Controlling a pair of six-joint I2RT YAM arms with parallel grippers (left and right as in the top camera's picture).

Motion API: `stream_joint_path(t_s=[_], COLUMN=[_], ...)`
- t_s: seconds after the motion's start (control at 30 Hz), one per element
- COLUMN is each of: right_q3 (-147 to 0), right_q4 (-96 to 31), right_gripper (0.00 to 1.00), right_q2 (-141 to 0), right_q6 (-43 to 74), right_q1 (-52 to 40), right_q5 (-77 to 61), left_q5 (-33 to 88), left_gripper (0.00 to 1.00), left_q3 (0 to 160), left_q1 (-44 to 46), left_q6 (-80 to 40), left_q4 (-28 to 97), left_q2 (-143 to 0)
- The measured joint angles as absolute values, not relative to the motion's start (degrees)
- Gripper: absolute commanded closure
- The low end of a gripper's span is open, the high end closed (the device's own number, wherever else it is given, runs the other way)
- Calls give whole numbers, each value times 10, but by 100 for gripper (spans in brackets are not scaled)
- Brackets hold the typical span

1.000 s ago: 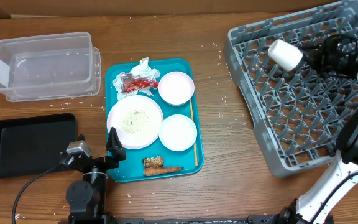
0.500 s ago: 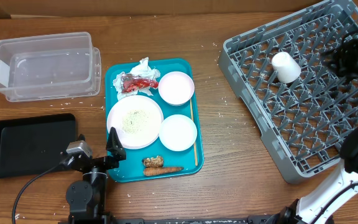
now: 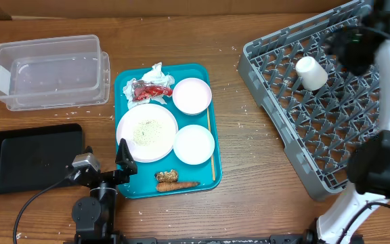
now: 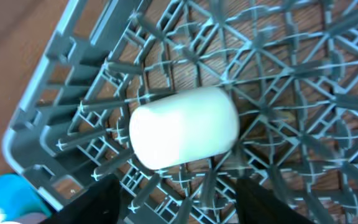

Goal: Sort waste into correct bins and load items into the dishwasher
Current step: 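Lower the cup into the rack and open the right gripper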

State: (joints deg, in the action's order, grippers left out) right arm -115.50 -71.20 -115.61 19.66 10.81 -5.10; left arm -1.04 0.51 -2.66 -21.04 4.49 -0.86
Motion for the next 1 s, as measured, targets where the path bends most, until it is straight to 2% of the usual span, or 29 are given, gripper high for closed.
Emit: stream_joint_path(t_s=[0.1, 0.37, 1.0], right_q3=[-1155, -1155, -1155], right_q4=[-713, -714, -666], right_gripper=[65, 96, 96], right_q2=[-1166, -1206, -1232], right_q6=[195, 194, 154], right_q1=[72, 55, 55], right_q5=[-10, 24, -47], left_q5=[-10, -10, -10], left_gripper=[0, 0, 0], left_q3=[5, 5, 5], left_q1=[-27, -27, -27], left_q6=[-210, -210, -210], left_q4=[45, 45, 45], left_q2=[-9, -9, -9])
